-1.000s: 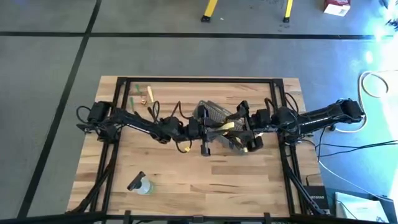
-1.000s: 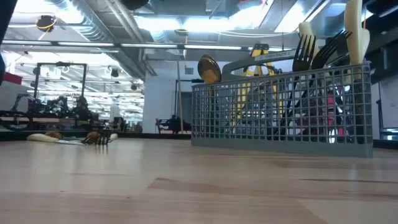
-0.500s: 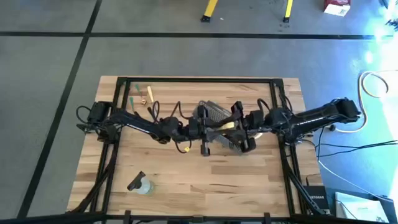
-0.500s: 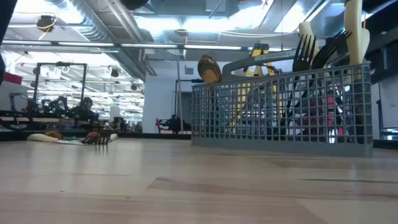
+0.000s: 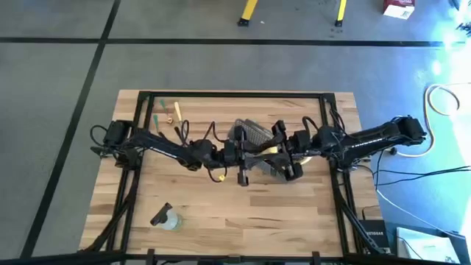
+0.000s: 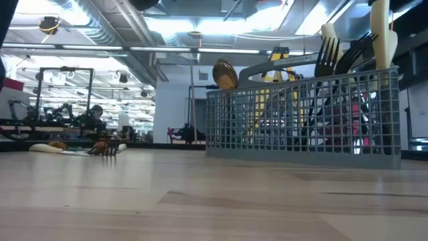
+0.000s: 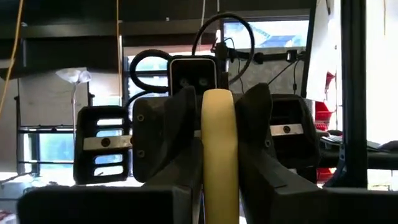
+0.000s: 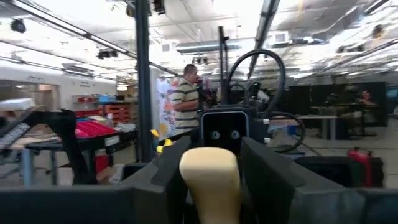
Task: Sort silverware
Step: Put the silver knife into the cutlery rack
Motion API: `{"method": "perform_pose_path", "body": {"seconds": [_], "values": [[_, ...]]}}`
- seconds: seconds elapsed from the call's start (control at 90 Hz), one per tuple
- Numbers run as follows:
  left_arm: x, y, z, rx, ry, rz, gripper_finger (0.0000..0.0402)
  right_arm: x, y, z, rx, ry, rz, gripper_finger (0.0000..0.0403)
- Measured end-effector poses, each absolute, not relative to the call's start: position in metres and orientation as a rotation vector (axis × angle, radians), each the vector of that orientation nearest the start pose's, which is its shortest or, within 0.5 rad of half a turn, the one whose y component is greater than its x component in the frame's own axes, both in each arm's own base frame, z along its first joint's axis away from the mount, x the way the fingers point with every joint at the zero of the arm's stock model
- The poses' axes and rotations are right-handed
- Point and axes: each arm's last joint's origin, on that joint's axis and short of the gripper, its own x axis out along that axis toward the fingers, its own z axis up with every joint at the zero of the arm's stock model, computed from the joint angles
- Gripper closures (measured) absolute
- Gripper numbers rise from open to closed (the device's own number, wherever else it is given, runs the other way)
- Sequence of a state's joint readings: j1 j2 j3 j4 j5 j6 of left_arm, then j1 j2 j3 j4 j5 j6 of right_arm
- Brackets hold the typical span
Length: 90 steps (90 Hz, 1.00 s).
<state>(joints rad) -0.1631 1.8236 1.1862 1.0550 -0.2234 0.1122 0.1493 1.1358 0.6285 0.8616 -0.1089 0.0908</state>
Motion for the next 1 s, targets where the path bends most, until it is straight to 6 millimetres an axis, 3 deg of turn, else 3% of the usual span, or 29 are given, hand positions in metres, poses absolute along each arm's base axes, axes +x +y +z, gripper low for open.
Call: {"method": "perform_pose_path", "body": {"seconds": [0.467,0.7,1.0], "values": [[0.402,-0.061,0.301,0.028,-0.412,0.080,0.0346,0.239,0.040,0.309,0.045,-0.337,0.278,0.0279],[0.401,-0.060,0.302,0.026,-0.422,0.086,0.0346,0.223,0.038,0.318,-0.002,-0.325,0.273,0.0279],[0.401,-0.060,0.302,0.026,-0.418,0.088,0.0346,0.226,0.038,0.316,0.019,-0.306,0.281,0.0308]]}}
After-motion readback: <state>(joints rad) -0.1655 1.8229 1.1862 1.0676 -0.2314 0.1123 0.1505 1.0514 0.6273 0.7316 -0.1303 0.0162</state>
